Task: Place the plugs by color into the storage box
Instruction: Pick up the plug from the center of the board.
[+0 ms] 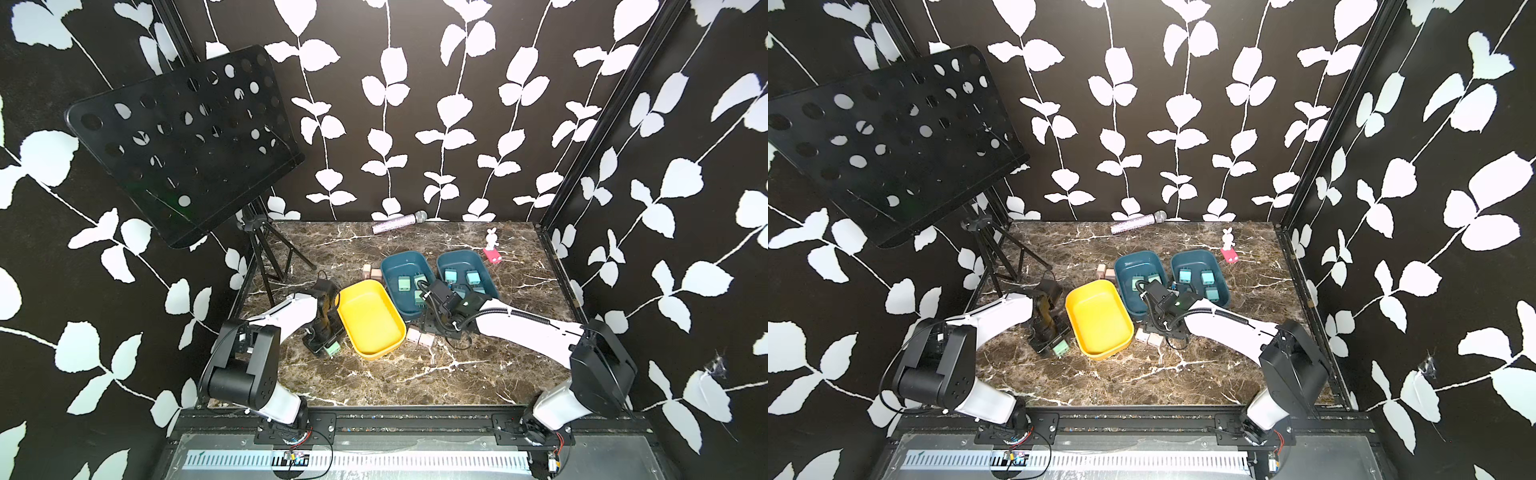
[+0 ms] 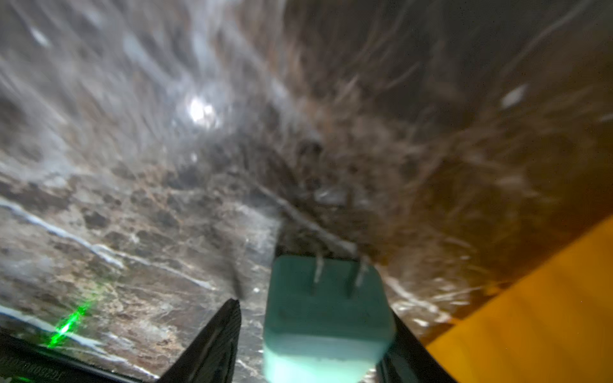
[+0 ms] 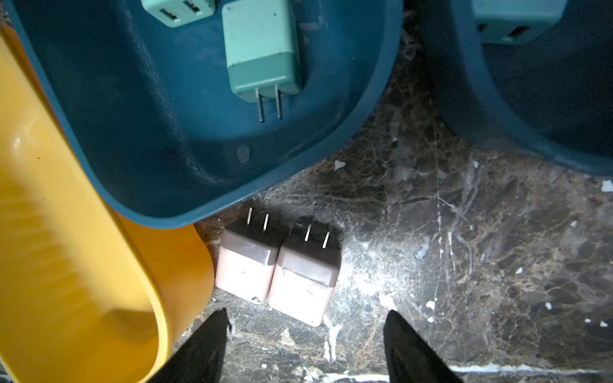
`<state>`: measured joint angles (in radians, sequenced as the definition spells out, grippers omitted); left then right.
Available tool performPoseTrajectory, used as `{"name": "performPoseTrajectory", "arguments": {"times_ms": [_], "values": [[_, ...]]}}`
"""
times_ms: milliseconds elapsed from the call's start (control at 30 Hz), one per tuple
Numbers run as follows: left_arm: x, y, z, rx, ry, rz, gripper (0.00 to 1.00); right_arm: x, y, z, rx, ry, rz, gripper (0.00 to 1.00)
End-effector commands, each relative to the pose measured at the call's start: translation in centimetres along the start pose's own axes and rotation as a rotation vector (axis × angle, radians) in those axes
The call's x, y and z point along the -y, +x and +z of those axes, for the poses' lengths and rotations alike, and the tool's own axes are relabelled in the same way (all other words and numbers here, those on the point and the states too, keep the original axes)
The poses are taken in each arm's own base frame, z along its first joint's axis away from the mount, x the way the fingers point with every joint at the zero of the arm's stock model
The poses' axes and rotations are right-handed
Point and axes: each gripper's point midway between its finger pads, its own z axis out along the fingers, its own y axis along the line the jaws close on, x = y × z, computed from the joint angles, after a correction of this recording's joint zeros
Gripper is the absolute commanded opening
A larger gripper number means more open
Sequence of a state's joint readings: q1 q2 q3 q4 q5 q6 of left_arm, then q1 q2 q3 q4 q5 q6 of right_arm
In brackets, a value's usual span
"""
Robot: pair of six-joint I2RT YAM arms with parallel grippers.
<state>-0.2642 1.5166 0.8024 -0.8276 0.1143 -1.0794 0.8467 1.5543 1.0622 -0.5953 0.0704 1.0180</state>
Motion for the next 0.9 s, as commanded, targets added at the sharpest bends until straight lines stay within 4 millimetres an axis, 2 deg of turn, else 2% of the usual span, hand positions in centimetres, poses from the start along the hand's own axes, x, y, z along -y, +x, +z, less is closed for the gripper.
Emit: {"name": "performPoseTrajectory", "arguments": {"times_ms": [0, 100, 167, 467, 567, 700, 733, 867], "values": [[0.0, 0.3, -0.1, -0.001, -0.002, 0.024, 0.61, 0.0, 0.3, -0.2, 0.006, -0.001, 0.006, 0.72], [-0.3, 0.0, 0.2, 0.007, -0.035, 0.043, 0.55, 0.0, 0.4, -0.3, 0.005, 0.000, 0.006, 0.73], [-0.5, -0.3, 0.2, 0.015, -0.054, 0.058, 0.47, 0.1, 0.4, -0.4, 0.006, 0.003, 0.006, 0.73], [-0.9, -1.3, -1.3, 0.074, -0.096, 0.134, 0.36, 0.7, 0.5, -0.5, 0.016, 0.011, 0.012, 0.73], [-0.9, -2.0, -3.3, 0.123, -0.102, 0.182, 0.32, 0.8, 0.5, -0.5, 0.018, 0.017, 0.011, 0.73], [-0.2, -3.4, -7.1, 0.217, -0.069, 0.234, 0.32, 1.0, 0.1, -0.9, 0.026, 0.021, 0.007, 0.73], [0.3, -3.8, -8.1, 0.242, -0.053, 0.249, 0.33, 1.0, 0.0, -1.0, 0.027, 0.020, 0.007, 0.73], [4.3, -5.9, -13.9, 0.378, 0.052, 0.331, 0.36, 1.9, -0.9, -1.4, 0.036, 0.021, 0.029, 0.73]]}}
